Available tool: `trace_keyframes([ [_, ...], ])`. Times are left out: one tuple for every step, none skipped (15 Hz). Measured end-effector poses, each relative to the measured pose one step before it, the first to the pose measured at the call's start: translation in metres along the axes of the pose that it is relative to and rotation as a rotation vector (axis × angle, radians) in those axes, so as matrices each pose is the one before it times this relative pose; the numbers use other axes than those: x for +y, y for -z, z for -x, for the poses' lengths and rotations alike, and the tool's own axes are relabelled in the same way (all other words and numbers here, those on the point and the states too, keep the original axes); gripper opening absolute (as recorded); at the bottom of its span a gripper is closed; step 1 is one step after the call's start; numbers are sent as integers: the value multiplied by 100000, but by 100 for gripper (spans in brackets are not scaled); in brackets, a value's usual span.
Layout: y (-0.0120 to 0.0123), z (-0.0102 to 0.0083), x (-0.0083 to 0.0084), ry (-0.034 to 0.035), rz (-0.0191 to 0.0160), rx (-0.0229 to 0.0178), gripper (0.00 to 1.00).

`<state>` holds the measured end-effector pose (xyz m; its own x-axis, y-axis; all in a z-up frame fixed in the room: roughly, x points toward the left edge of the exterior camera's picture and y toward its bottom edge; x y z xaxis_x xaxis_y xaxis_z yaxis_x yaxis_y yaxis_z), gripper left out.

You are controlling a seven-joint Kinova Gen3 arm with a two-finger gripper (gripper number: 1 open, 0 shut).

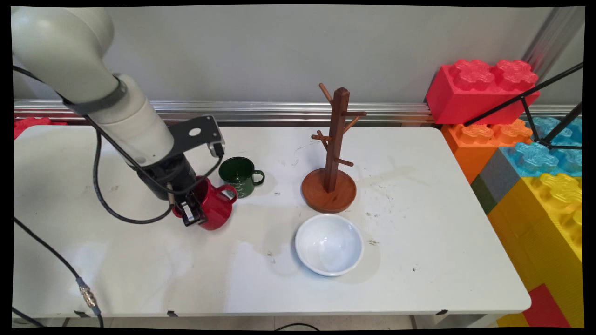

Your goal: Place the picked object on the table

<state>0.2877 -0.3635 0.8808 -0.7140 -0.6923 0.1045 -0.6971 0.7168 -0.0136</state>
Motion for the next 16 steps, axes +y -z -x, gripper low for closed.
trace_keyframes([
  [-170, -142, 93, -312, -371, -500, 0],
  [-239, -230, 130, -442, -592, -716, 0],
  [-220, -306, 126, -503, -689, -391, 0],
  [-192, -291, 156, -292, -466, -444, 0],
  [-133, -222, 136, -209, -378, -389, 0],
  [-77, -136, 69, -35, -287, -335, 0],
  [-105, -201, 100, -111, -428, -525, 0],
  [-131, -196, 111, 76, -408, -557, 0],
  [-151, -201, 130, -6, -136, -582, 0],
  [-148, -180, 120, -110, 90, -507, 0],
  [-103, -104, 90, -89, 125, -421, 0],
  [-143, -155, 109, -102, 160, -564, 0],
  [-107, -104, 47, -40, 63, -385, 0],
  [-146, -139, 68, -76, 63, -578, 0],
  [-171, -154, 75, -40, 120, -761, 0],
  [-171, -122, 73, 53, 135, -785, 0],
])
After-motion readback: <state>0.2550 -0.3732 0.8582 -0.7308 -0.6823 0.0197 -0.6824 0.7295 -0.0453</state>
